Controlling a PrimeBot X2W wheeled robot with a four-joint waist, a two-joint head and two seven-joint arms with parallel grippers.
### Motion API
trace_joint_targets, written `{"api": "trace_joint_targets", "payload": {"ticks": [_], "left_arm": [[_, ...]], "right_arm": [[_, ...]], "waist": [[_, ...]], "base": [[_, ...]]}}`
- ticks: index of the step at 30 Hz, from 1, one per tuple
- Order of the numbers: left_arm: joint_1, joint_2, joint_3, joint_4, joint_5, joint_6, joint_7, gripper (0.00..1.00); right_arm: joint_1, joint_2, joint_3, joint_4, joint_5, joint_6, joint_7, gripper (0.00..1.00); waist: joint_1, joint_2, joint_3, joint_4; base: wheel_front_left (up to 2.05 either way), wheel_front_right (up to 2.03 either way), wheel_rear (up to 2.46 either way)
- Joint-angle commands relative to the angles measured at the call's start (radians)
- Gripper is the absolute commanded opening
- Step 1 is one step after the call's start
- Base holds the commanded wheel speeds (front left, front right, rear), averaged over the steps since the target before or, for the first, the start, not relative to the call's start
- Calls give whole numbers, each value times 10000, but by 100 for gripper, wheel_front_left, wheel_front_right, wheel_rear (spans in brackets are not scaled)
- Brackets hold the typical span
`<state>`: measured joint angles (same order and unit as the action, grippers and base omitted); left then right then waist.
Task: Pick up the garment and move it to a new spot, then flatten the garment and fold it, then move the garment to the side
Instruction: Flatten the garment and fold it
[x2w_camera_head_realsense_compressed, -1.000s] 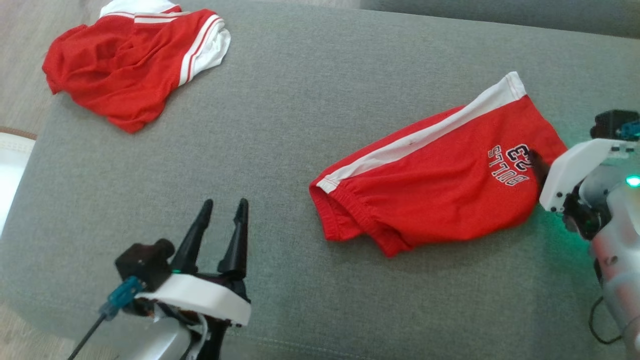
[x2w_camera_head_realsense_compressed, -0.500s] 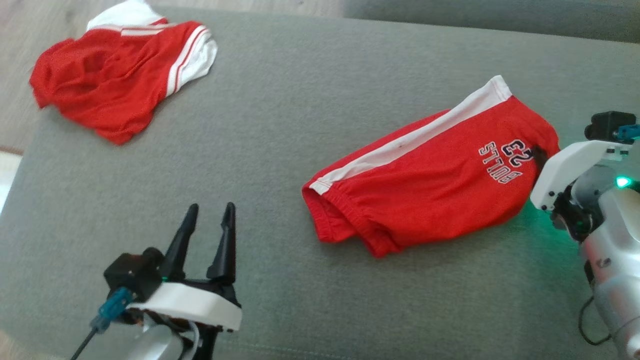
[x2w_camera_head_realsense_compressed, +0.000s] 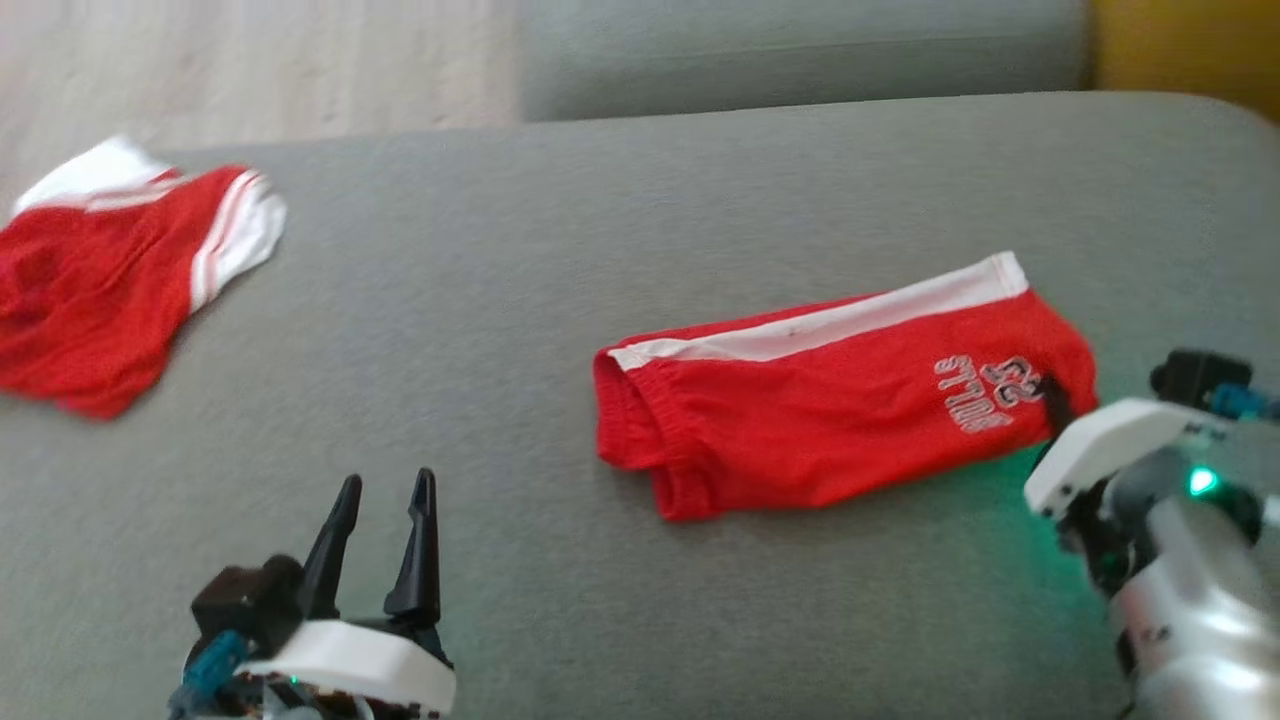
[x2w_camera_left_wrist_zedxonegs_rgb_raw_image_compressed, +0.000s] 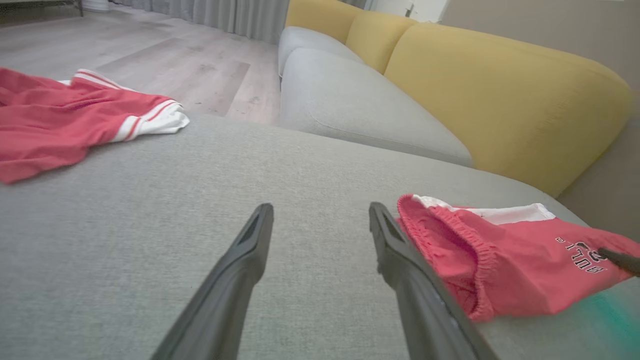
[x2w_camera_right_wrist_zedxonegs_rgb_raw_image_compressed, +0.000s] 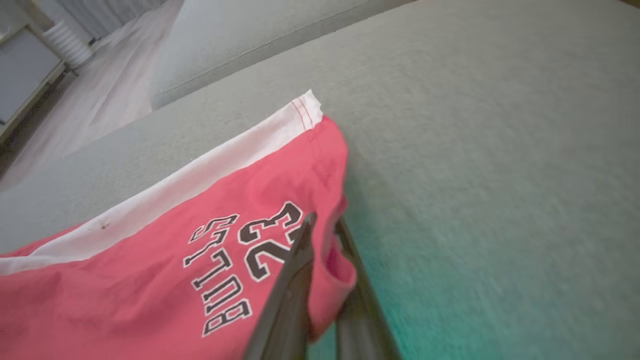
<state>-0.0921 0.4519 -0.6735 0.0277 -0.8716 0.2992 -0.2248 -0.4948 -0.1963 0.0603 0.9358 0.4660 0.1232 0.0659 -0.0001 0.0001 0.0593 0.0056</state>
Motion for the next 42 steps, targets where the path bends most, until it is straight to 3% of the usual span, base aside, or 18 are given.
{"api": "trace_joint_targets", "payload": {"ticks": [1,9,15,21,27,33,37,42], "left_arm": [[-277,253,496,-290,-6,50,-147,100],[-258,158,229,-379,173,71,-118,100],[-363,-2,16,-309,245,43,-42,100],[-324,-97,-45,-235,226,52,-42,100],[-244,-206,-75,-170,179,22,-80,100],[-242,-253,-66,-142,162,15,-98,100],[-195,-257,-38,-136,152,16,-126,100],[-150,-233,16,-124,137,24,-152,100]], "right_arm": [[-88,175,84,-441,-74,75,-152,0],[543,675,-795,-934,-695,75,-139,0],[705,860,-1446,-1267,-1146,75,-142,0],[570,1143,-1288,-1997,-1364,75,-14,0],[198,1432,-9,-2943,-1261,75,427,0],[228,1456,2948,-3902,65,75,949,0],[488,1458,4295,-4042,427,75,1223,0],[686,1459,4784,-3810,300,75,1275,0]], "waist": [[1,-1,-228,-497],[1,-1,-45,-735],[1,-1,-75,-386],[1,-1,-305,16],[1,-1,-551,539],[1,-1,-582,1034],[1,-1,-531,1241],[1,-1,-498,1264]], "base": [[0,0,0],[0,0,0],[0,0,0],[0,0,0],[0,0,0],[0,0,0],[0,0,0],[0,0,0]]}}
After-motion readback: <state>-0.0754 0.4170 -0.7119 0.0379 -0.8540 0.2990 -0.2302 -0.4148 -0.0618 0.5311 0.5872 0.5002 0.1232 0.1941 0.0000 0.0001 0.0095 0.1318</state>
